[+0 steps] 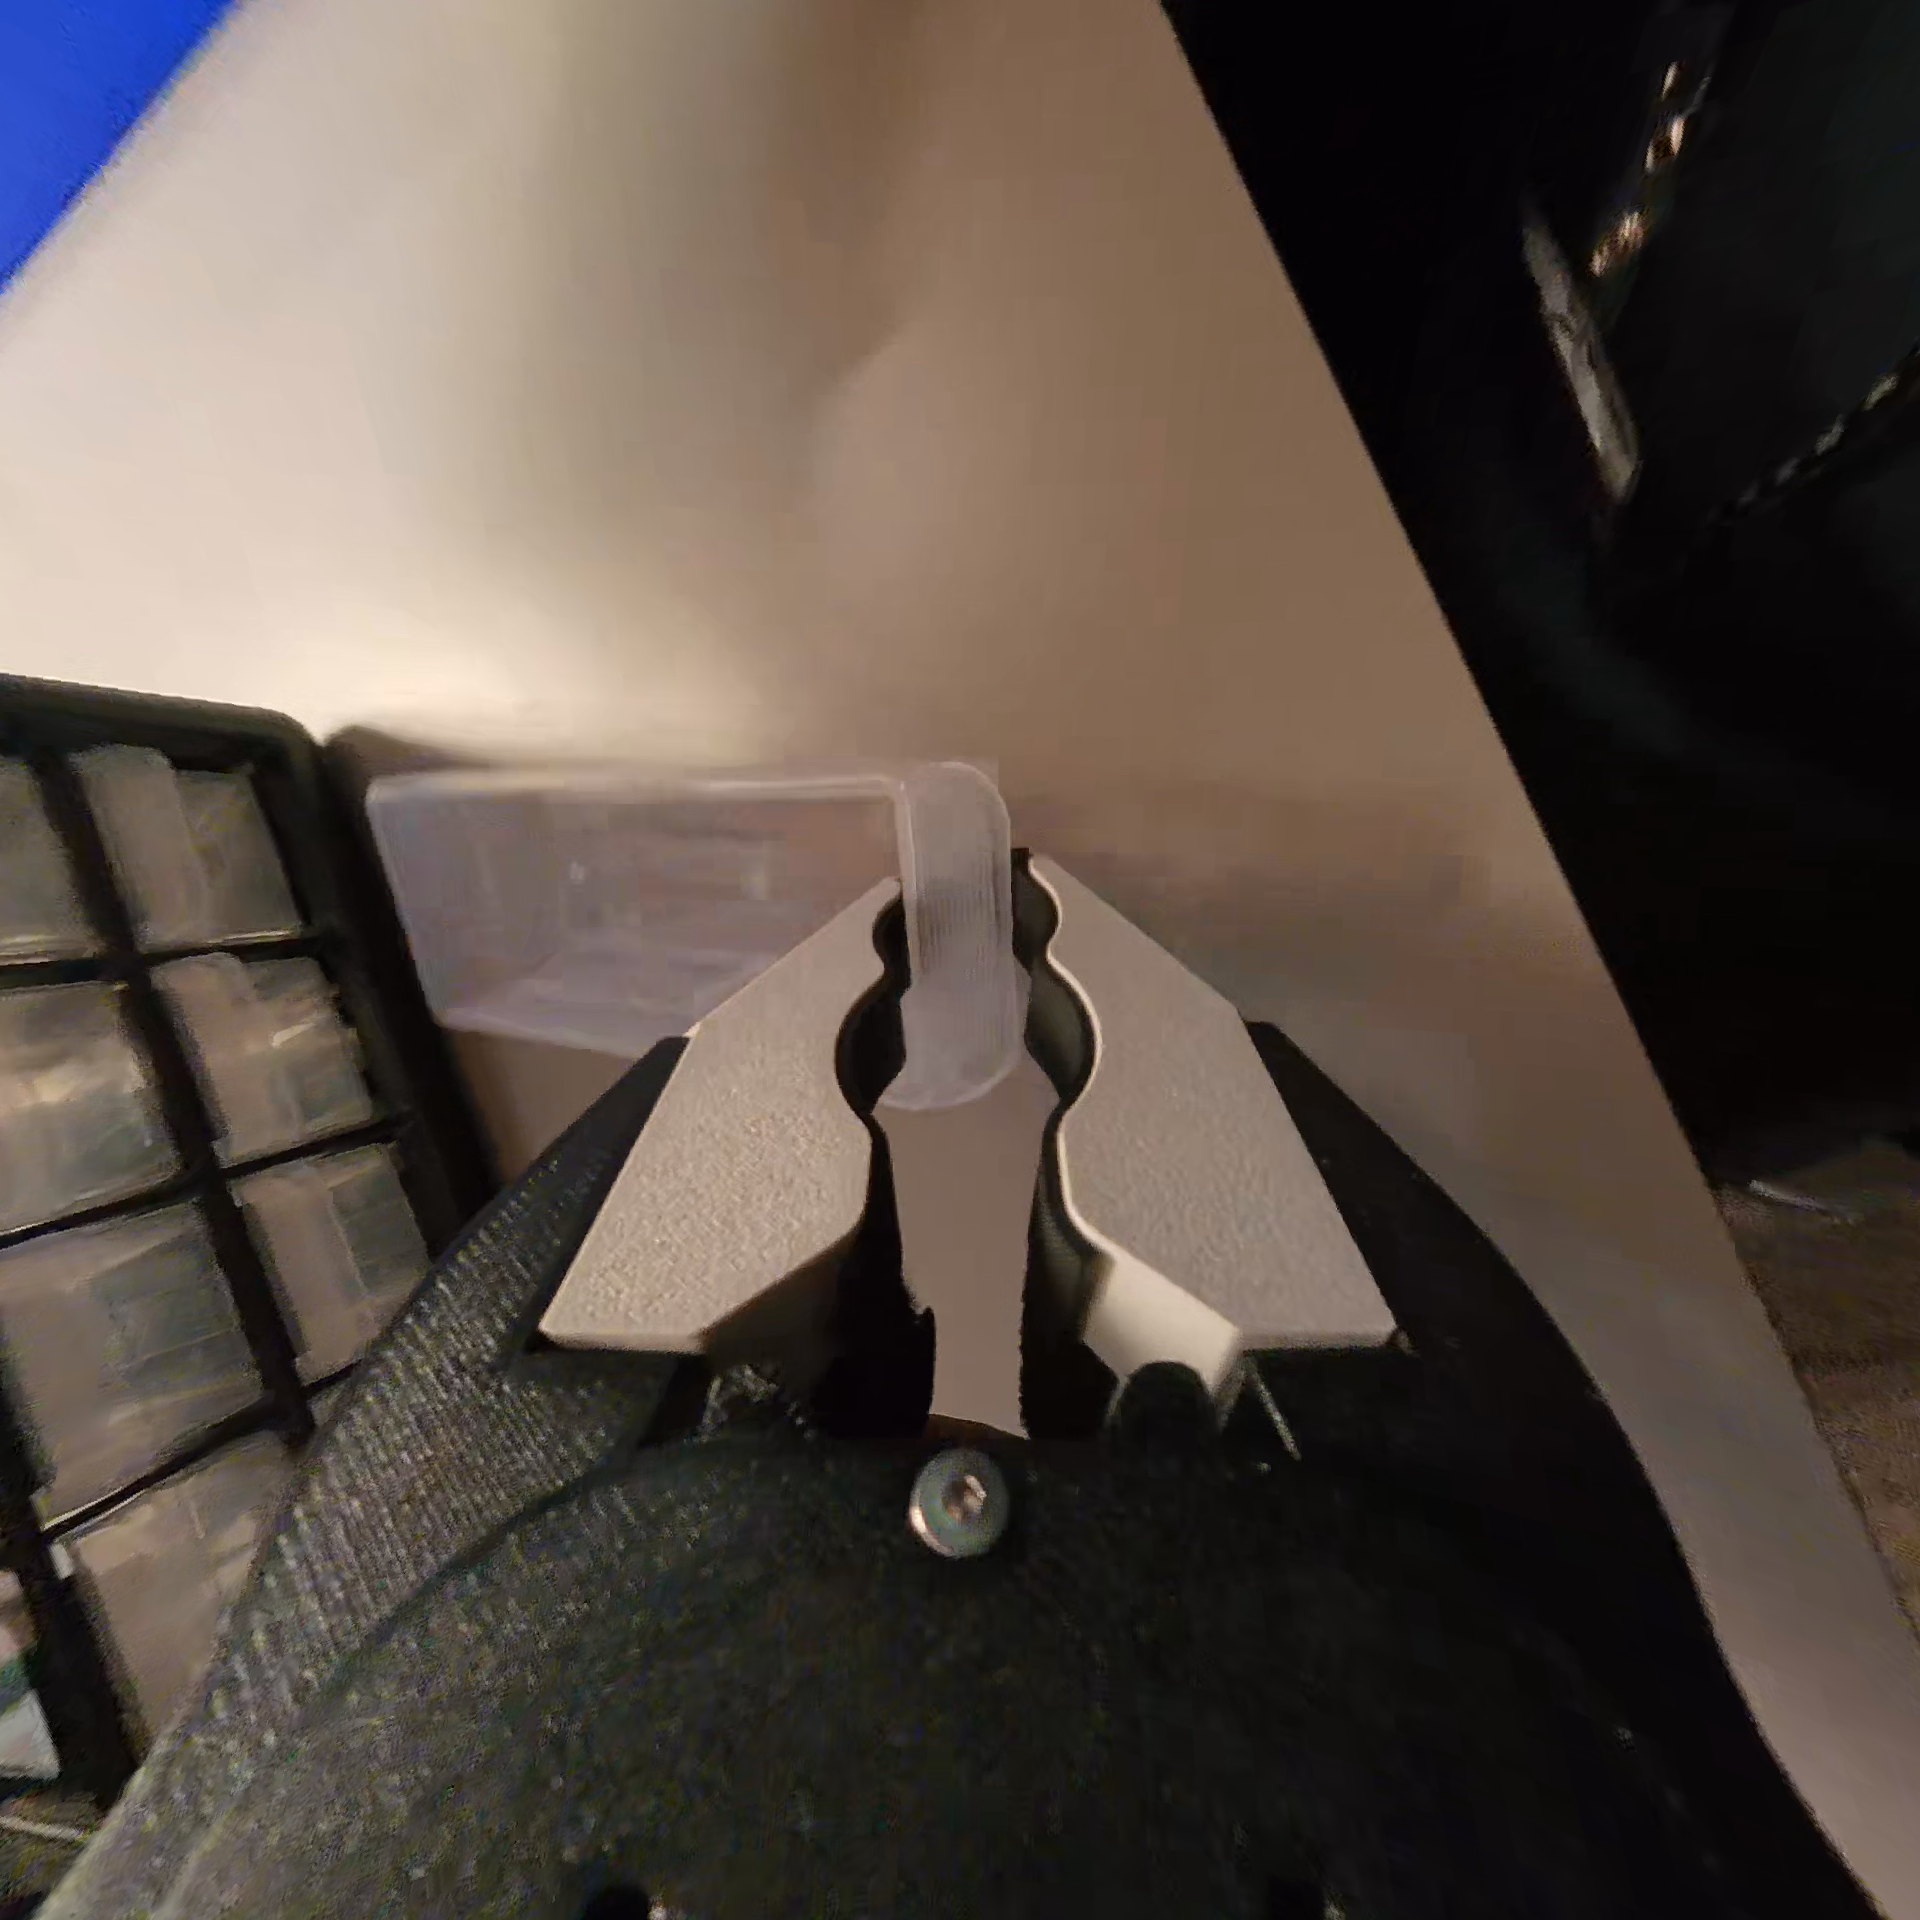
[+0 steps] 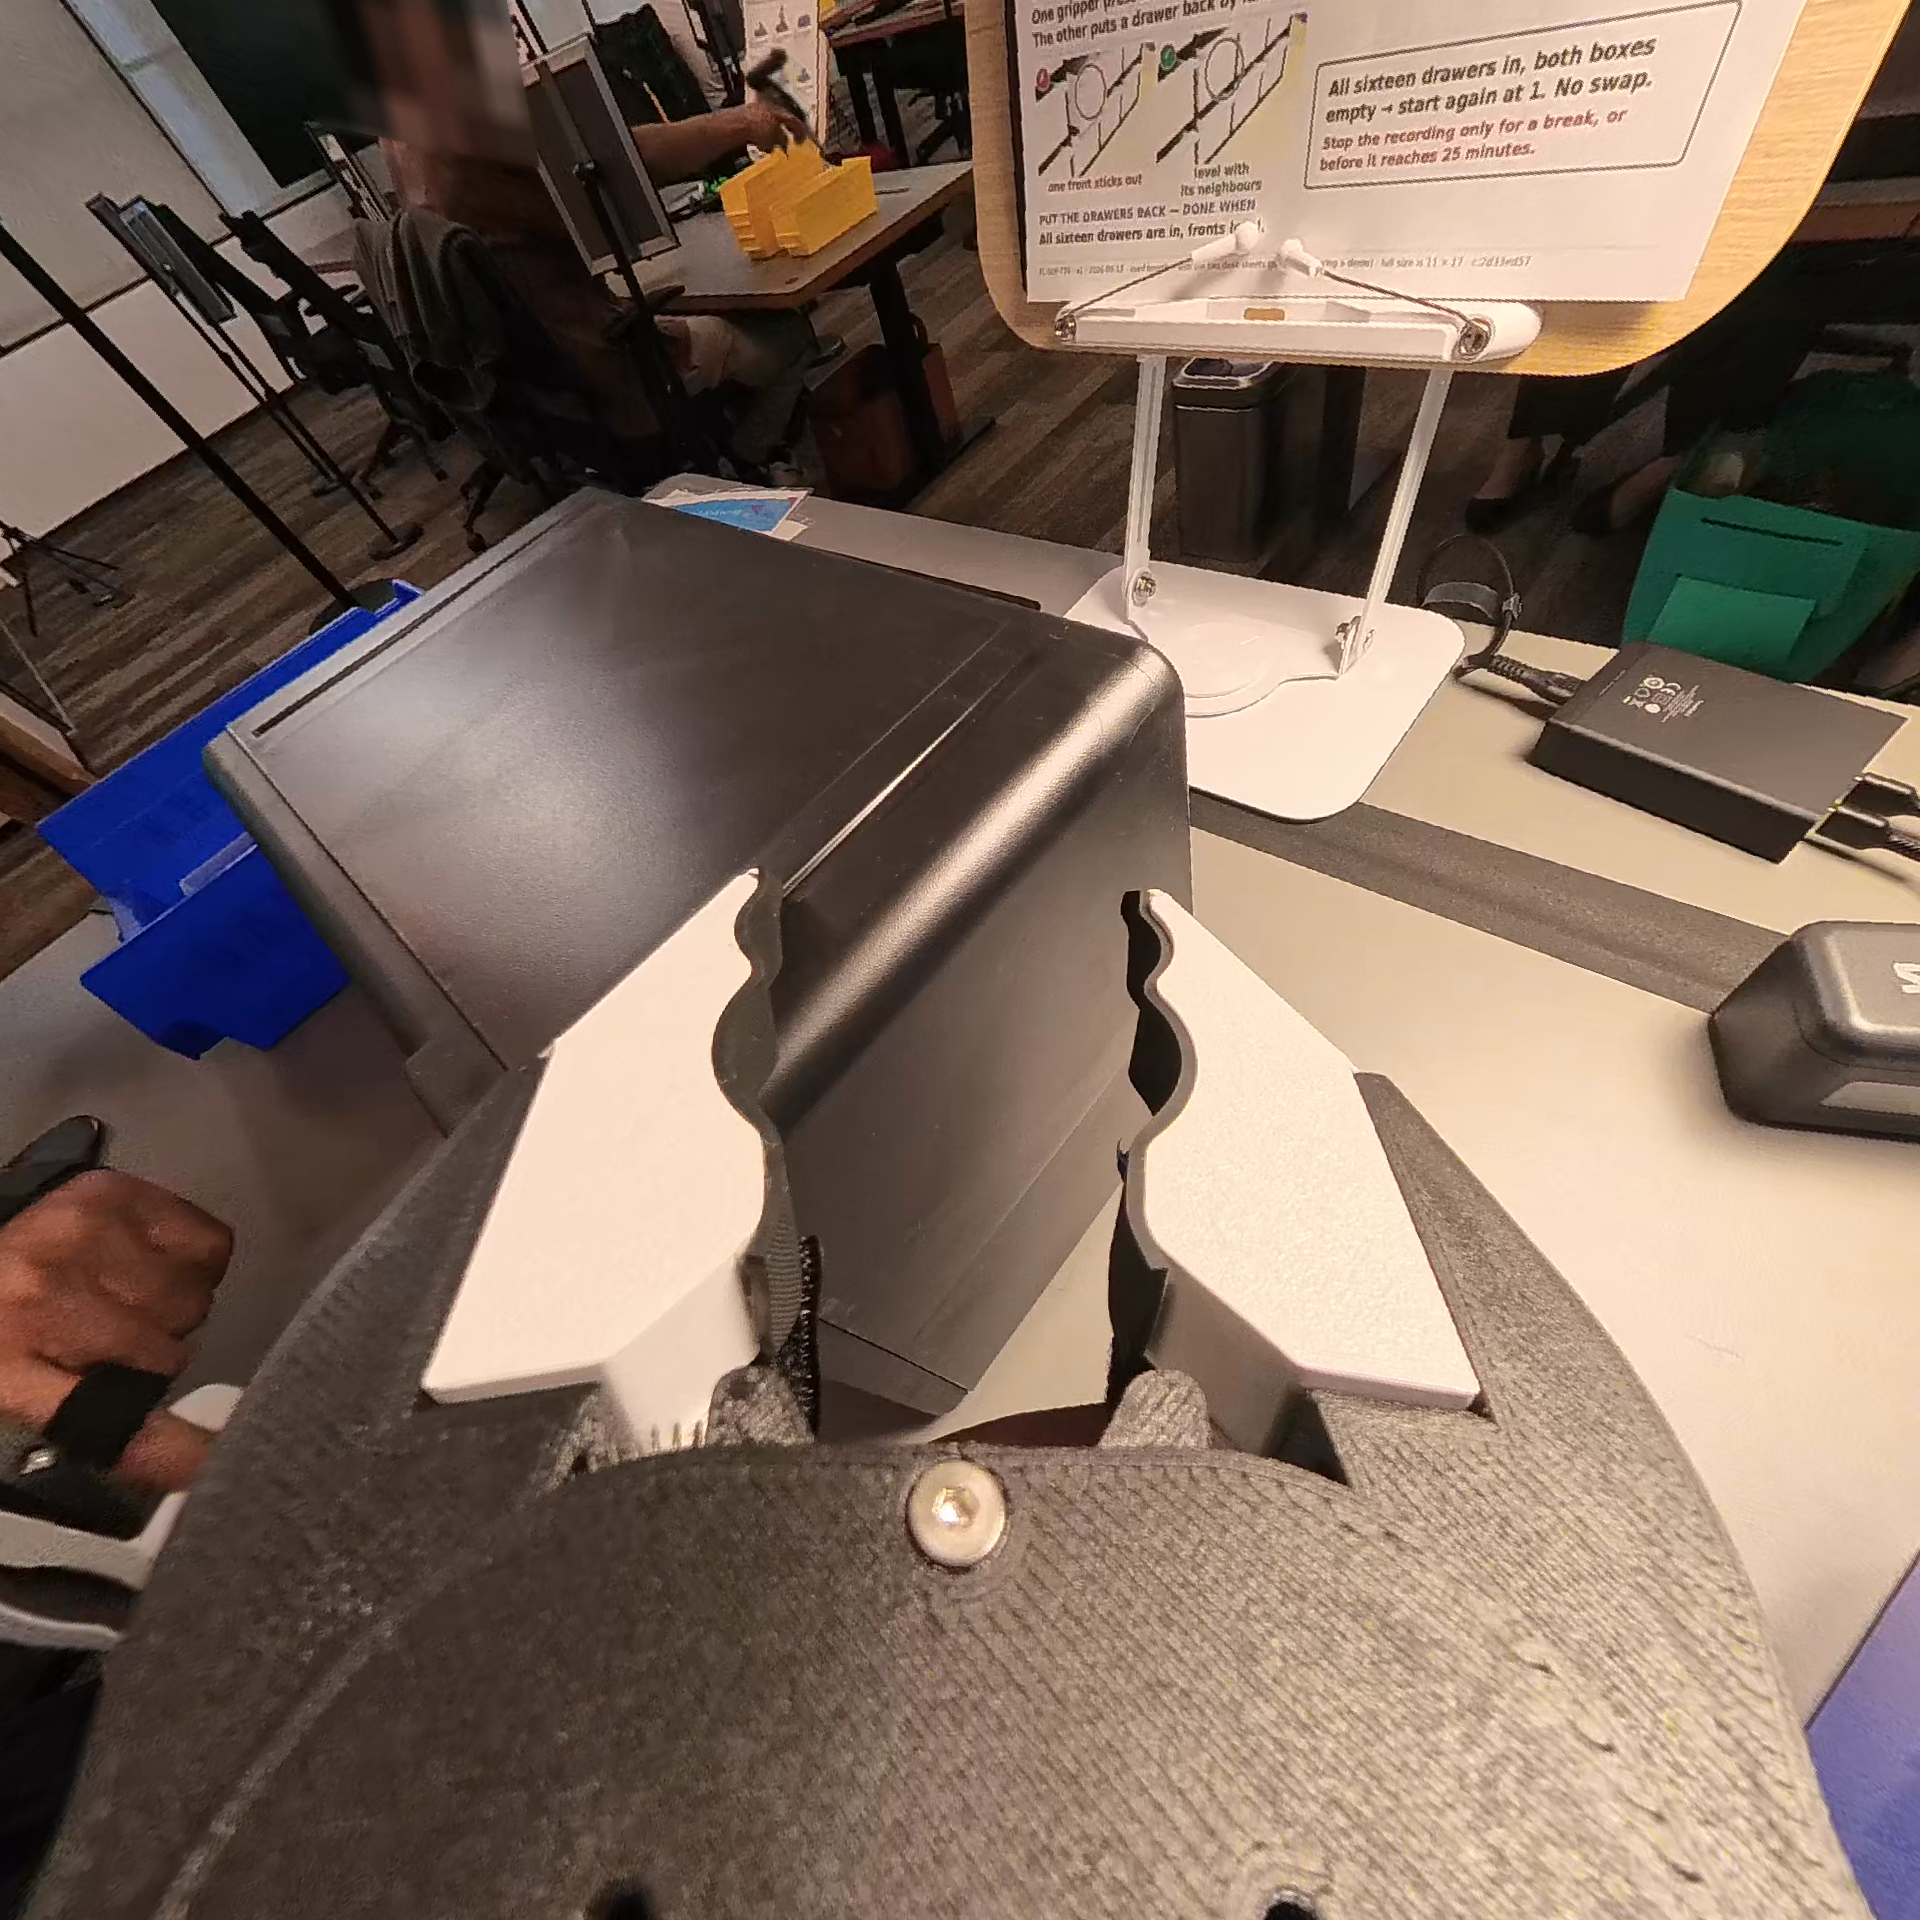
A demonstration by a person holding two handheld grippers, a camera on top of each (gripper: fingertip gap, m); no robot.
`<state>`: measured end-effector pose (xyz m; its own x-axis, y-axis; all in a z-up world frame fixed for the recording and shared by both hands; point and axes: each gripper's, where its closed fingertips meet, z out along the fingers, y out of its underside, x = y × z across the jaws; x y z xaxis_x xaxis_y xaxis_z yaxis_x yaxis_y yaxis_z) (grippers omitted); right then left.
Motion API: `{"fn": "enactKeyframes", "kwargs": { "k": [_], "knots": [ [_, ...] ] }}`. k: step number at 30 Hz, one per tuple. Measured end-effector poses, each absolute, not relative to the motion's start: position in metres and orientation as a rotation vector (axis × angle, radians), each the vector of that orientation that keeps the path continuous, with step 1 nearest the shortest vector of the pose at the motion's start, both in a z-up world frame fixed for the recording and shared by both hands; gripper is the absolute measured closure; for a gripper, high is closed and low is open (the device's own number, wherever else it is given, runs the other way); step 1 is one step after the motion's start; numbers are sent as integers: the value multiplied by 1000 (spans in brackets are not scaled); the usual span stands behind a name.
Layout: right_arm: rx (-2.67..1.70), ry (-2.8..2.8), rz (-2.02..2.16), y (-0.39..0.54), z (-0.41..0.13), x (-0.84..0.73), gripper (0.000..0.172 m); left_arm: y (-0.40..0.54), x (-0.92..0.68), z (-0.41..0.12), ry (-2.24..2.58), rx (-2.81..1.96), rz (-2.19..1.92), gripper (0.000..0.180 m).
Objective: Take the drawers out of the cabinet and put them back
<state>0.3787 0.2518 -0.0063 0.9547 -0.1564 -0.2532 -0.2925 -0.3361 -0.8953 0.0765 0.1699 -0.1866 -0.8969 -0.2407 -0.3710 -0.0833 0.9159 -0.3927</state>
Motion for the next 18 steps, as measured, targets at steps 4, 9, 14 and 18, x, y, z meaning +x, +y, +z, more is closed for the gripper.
{"fn": "enactKeyframes", "kwargs": {
  "k": [4, 9, 14, 18],
  "knots": [
    [-1921, 324, 145, 252, -6, 379, 103, 166, 84, -161, 2545, -241, -541, 165],
    [-1919, 328, 146, 252, -6, 379, 103, 170, 103, -124, 2458, -346, -521, 165],
    [-1918, 327, 145, 252, -6, 378, 103, 182, 119, -104, 2468, -554, -494, 165],
    [-1918, 324, 150, 252, -6, 378, 104, 184, 126, -90, 2521, -649, -570, 165]
  ]
}}
